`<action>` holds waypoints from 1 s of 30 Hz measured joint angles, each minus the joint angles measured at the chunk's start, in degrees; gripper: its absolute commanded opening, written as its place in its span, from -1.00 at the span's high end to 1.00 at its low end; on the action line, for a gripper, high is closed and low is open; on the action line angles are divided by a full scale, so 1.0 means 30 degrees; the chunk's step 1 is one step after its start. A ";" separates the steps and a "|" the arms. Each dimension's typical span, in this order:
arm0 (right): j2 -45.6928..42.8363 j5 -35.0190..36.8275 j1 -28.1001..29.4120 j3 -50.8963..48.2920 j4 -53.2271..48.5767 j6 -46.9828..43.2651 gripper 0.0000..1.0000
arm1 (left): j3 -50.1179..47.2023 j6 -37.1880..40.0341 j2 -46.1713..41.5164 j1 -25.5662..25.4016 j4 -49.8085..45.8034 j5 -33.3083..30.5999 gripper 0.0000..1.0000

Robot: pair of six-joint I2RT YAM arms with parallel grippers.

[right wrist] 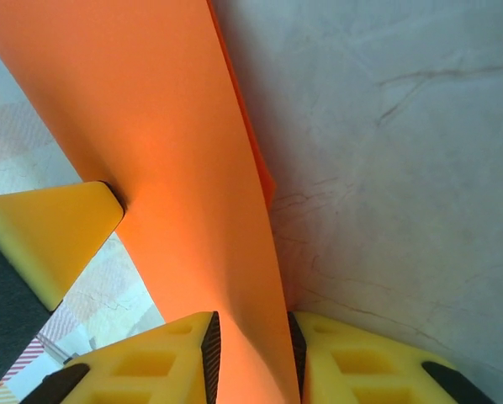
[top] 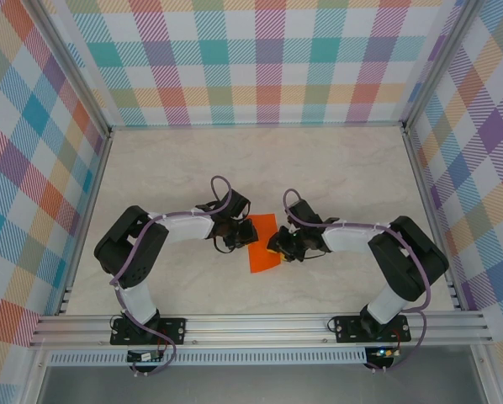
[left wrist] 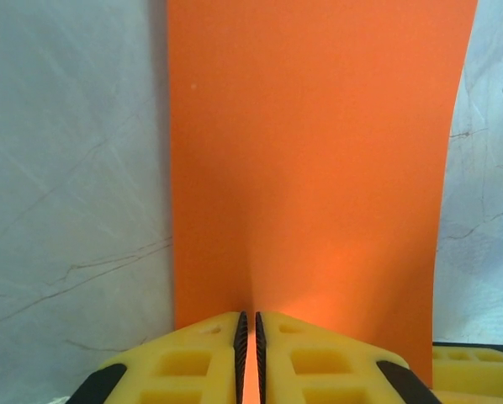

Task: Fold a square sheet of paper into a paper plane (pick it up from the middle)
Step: Third fold the triangle at the center of the table.

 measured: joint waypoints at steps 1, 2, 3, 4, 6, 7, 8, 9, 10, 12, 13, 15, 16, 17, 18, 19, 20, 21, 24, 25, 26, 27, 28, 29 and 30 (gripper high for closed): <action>0.0022 -0.0146 -0.0182 0.0095 -0.0175 -0.0299 0.40 | 0.0000 0.0138 0.0015 0.0000 -0.0029 0.0000 0.74; 0.0095 -0.0306 -0.0342 0.0248 -0.0321 -0.0590 0.40 | 0.0007 0.0313 0.0029 0.0000 -0.0058 0.0000 0.75; 0.0226 -0.0430 -0.0459 0.0452 -0.0452 -0.0809 0.40 | 0.0036 0.0444 0.0044 0.0000 -0.0095 -0.0007 0.75; 0.0430 -0.0576 -0.0583 0.0750 -0.0583 -0.1129 0.40 | 0.0080 0.0612 0.0073 0.0000 -0.0131 -0.0007 0.75; 0.0831 -0.0816 -0.0765 0.1341 -0.0780 -0.1625 0.41 | 0.0131 0.0962 0.0095 -0.0007 -0.0146 0.0000 0.75; 0.1027 -0.0911 -0.0845 0.1625 -0.0852 -0.1836 0.43 | 0.0146 0.1151 0.0102 -0.0007 -0.0168 -0.0007 0.75; 0.1188 -0.0947 -0.0940 0.1865 -0.0933 -0.2076 0.45 | 0.0182 0.1392 0.0109 -0.0007 -0.0219 -0.0007 0.75; 0.1319 -0.1005 -0.1013 0.2025 -0.0984 -0.2244 0.48 | 0.0226 0.1530 0.0117 -0.0007 -0.0277 -0.0007 0.75; 0.1479 -0.1064 -0.1093 0.2178 -0.1056 -0.2375 0.51 | 0.0270 0.1719 0.0146 -0.0007 -0.0342 -0.0007 0.75; 0.1778 -0.1129 -0.1231 0.2346 -0.1129 -0.2630 0.58 | 0.0423 0.2018 0.0189 -0.0015 -0.0583 -0.0007 0.75; 0.1938 -0.1224 -0.1304 0.2375 -0.1151 -0.2761 0.63 | 0.0459 0.2142 0.0197 -0.0015 -0.0641 -0.0007 0.73; 0.2157 -0.1355 -0.1319 0.2375 -0.1224 -0.2827 0.70 | 0.0459 0.2361 0.0197 -0.0015 -0.0641 0.0000 0.69; 0.2237 -0.1435 -0.1326 0.2375 -0.1253 -0.2892 0.72 | 0.0459 0.2441 0.0189 -0.0015 -0.0641 -0.0007 0.66; 0.2259 -0.1508 -0.1326 0.2375 -0.1246 -0.2907 0.74 | 0.0459 0.2506 0.0168 -0.0022 -0.0634 -0.0007 0.63; 0.2259 -0.1596 -0.1326 0.2375 -0.1239 -0.2943 0.75 | 0.0459 0.2557 0.0124 -0.0029 -0.0634 -0.0044 0.58; 0.2259 -0.1683 -0.1326 0.2382 -0.1239 -0.2965 0.76 | 0.0452 0.2608 0.0044 -0.0058 -0.0656 -0.0131 0.53; 0.2259 -0.1785 -0.1326 0.2397 -0.1239 -0.3009 0.76 | 0.0408 0.2718 -0.0138 -0.0095 -0.0707 -0.0321 0.48; 0.2259 -0.1872 -0.1326 0.2419 -0.1268 -0.3045 0.77 | 0.0291 0.2827 -0.0408 -0.0131 -0.0714 -0.0517 0.44; 0.2259 -0.2018 -0.1326 0.2565 -0.1406 -0.3118 0.77 | -0.0328 0.2987 -0.1778 -0.0299 -0.0838 -0.1151 0.32; 0.2266 -0.2062 -0.1326 0.2659 -0.1537 -0.3126 0.78 | -0.0561 0.3038 -0.2346 -0.0386 -0.0831 -0.1384 0.27; 0.2273 -0.2091 -0.1333 0.2805 -0.1705 -0.3169 0.80 | -0.0845 0.3118 -0.3009 -0.0525 -0.0772 -0.1632 0.21; 0.2295 -0.2193 -0.1333 0.2951 -0.1807 -0.3177 0.80 | -0.1231 0.3198 -0.3847 -0.0685 -0.0699 -0.1872 0.16; 0.2331 -0.2251 -0.1333 0.3060 -0.1851 -0.3184 0.80 | -0.1603 0.3264 -0.4554 -0.0852 -0.0605 -0.2135 0.12; 0.2368 -0.2368 -0.1341 0.3169 -0.1872 -0.3177 0.80 | -0.2040 0.3344 -0.5450 -0.1064 -0.0583 -0.2404 0.08; 0.2382 -0.2448 -0.1333 0.3242 -0.1880 -0.3177 0.80 | -0.2543 0.3381 -0.6324 -0.1333 -0.0459 -0.2710 0.04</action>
